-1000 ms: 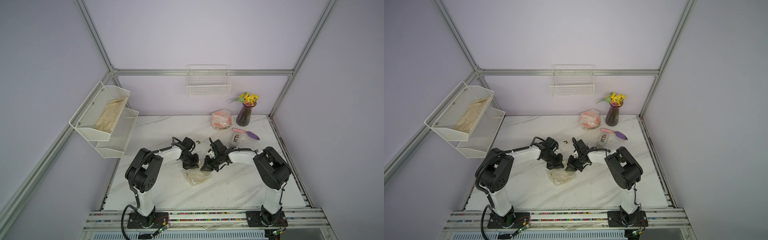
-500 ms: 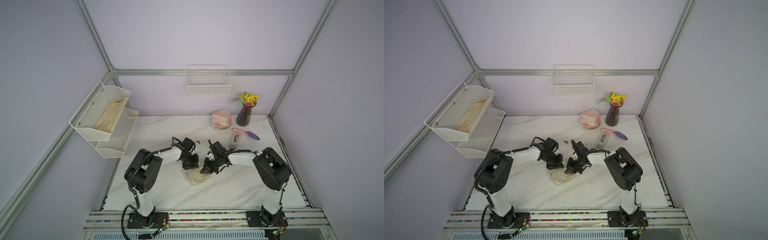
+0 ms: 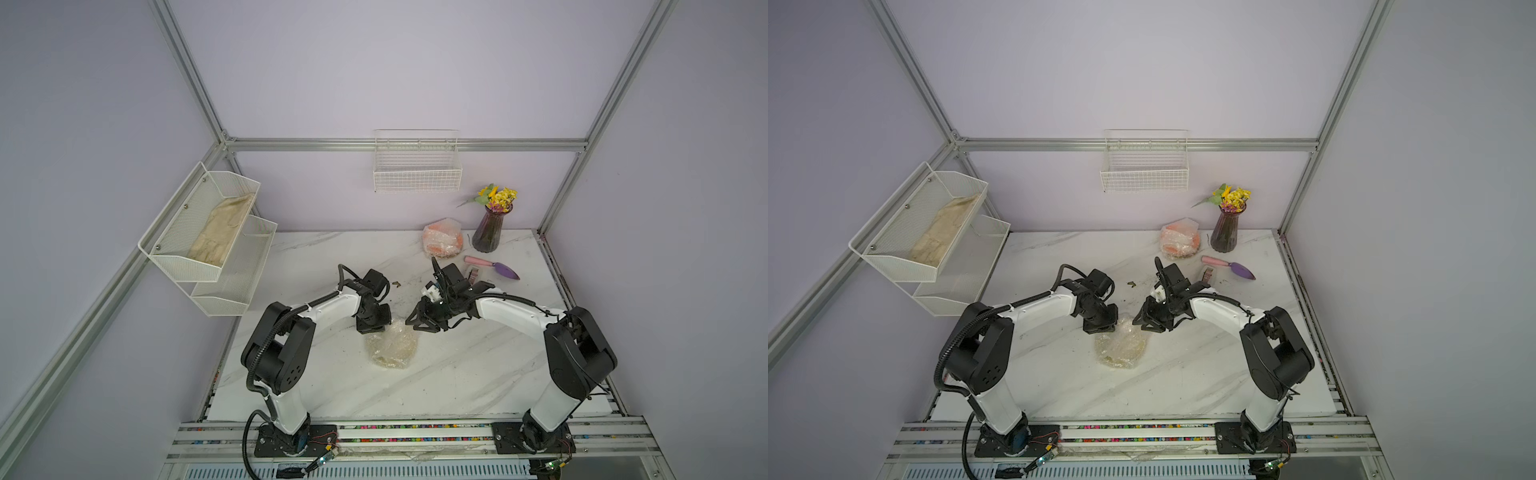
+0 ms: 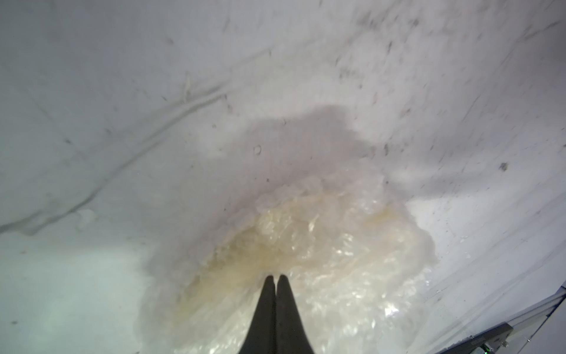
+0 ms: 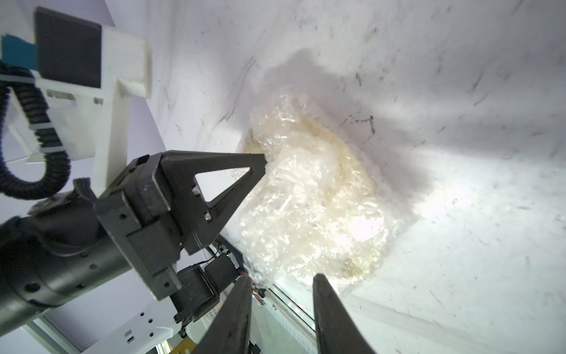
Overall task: Wrap dinner plates in bubble wrap
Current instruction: Stick the tape on the bubble wrap, then reset both arms
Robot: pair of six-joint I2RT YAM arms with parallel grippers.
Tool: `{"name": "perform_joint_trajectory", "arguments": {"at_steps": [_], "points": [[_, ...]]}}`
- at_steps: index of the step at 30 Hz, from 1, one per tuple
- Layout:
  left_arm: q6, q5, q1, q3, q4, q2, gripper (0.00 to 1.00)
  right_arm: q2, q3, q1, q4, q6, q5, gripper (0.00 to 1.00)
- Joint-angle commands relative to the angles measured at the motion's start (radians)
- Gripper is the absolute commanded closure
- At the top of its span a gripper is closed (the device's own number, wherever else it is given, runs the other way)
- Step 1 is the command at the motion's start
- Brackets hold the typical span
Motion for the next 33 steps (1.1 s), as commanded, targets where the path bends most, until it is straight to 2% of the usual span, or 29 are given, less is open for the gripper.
{"name": "perform_joint_trajectory", "arguments": {"at_steps": [1,4,7,10,12,14,15,16,21,23,28,30,33], "points": [[0.051,-0.048,0.008,0.144,-0.035,-0.064,0.94,-0.033,0.016,-0.028,-0.055,0.001,-0.022,0.62],[0.059,-0.03,0.011,0.196,-0.053,-0.072,0.85,-0.032,0.026,-0.041,-0.058,-0.008,-0.019,0.62],[0.064,-0.046,0.016,0.223,-0.072,-0.095,0.79,-0.043,0.015,-0.063,-0.062,-0.013,0.015,0.64],[0.078,-0.157,0.044,0.201,-0.097,-0.145,0.63,-0.083,-0.006,-0.122,-0.117,-0.093,0.155,0.62],[0.103,-0.272,0.074,0.163,-0.1,-0.19,0.47,-0.101,-0.011,-0.179,-0.171,-0.18,0.289,0.52],[0.136,-0.413,0.113,0.113,-0.098,-0.241,0.23,-0.121,-0.026,-0.244,-0.191,-0.262,0.43,0.24],[0.151,-0.468,0.135,0.091,-0.092,-0.262,0.01,-0.127,-0.033,-0.273,-0.189,-0.294,0.477,0.11],[0.174,-0.531,0.159,0.064,-0.078,-0.285,0.0,-0.133,-0.04,-0.304,-0.185,-0.332,0.538,0.03],[0.282,-0.782,0.26,-0.119,0.087,-0.376,0.0,-0.119,-0.053,-0.382,-0.129,-0.494,0.905,0.03],[0.331,-0.881,0.288,-0.207,0.215,-0.389,0.0,-0.119,-0.104,-0.396,-0.016,-0.595,1.004,0.03],[0.522,-0.895,0.327,-0.384,0.562,-0.36,0.0,-0.139,-0.383,-0.41,0.507,-0.827,1.055,0.02],[0.573,-0.884,0.334,-0.429,0.686,-0.303,0.0,-0.114,-0.474,-0.426,0.715,-0.857,1.016,0.02],[0.643,-0.807,0.353,-0.521,0.946,-0.274,0.0,-0.072,-0.591,-0.46,0.987,-0.831,0.915,0.03]]}}
